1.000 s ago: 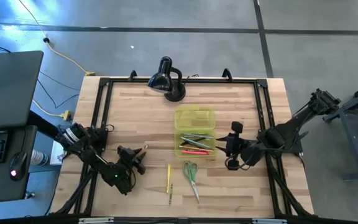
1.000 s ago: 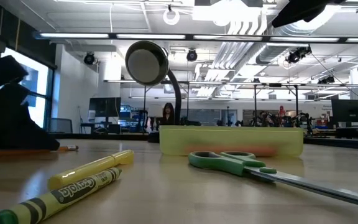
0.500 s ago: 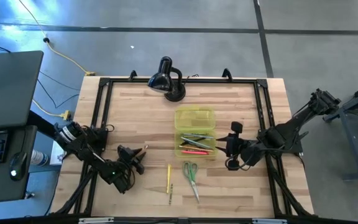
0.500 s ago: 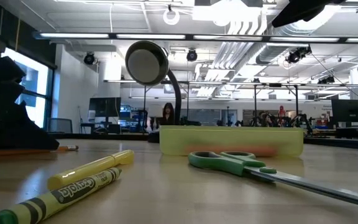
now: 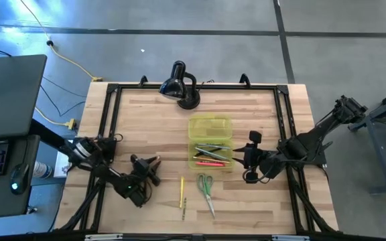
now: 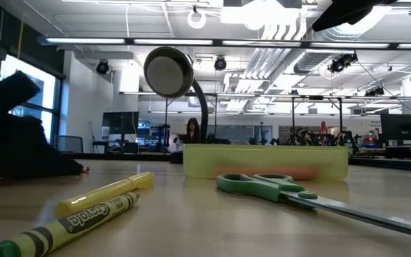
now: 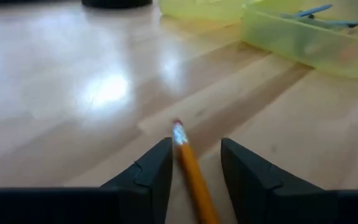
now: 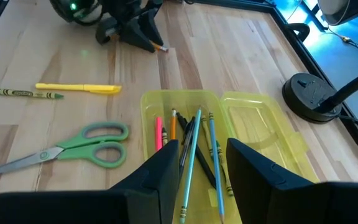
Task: Pick & place school supplies into a supply box
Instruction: Put the yellow pencil into the yellow supply box
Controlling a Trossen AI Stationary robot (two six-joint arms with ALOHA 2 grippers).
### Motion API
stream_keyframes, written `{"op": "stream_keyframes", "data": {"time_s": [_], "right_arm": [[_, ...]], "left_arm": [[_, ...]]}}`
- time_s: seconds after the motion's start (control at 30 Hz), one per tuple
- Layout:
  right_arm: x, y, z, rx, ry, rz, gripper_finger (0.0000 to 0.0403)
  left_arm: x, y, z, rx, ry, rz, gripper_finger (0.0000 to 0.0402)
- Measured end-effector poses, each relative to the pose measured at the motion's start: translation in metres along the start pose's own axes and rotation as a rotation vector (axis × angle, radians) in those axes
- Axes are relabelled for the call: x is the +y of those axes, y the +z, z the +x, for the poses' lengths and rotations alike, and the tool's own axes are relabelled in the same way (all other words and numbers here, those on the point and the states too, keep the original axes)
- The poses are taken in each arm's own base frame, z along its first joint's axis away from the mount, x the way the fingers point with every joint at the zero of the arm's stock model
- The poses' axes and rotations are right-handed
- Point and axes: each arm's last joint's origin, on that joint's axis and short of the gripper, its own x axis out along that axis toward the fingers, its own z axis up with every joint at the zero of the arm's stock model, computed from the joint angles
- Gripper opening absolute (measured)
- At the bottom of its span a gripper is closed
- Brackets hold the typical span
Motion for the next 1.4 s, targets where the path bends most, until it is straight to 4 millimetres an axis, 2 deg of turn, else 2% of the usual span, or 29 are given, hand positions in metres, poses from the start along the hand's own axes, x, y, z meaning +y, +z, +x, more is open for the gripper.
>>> {"op": "stream_keyframes", "data": {"time_s": [0.2,0.37,0.53,0.73,0.9,1.3,1.4], "right_arm": [[0.000,0.000,0.000,0.002,0.001,-0.002,0.0114],[0.000,0.000,0.000,0.004,0.002,-0.003,0.0114],[0.001,-0.001,0.000,0.013,0.018,-0.006,0.0114],[0.000,-0.001,0.000,0.012,0.016,-0.006,0.0114],[0.000,-0.001,0.000,0.011,0.015,-0.022,0.0114],[0.001,-0.001,0.000,0.013,0.019,-0.027,0.0114],[0.001,-0.001,0.000,0.013,0.020,-0.027,0.0114]], "left_arm": [[-0.020,0.003,0.011,-0.014,0.023,0.008,0.0170],[-0.009,0.001,0.012,-0.032,0.032,-0.009,0.0170],[-0.010,0.001,0.012,-0.040,0.027,-0.021,0.0166],[-0.010,0.001,0.012,-0.027,0.030,-0.018,0.0094],[-0.011,0.001,0.012,-0.032,0.024,-0.024,0.0094],[-0.028,0.006,0.011,-0.026,0.010,-0.088,0.0094],[-0.033,0.013,0.009,-0.025,0.016,-0.100,0.0094]]}}
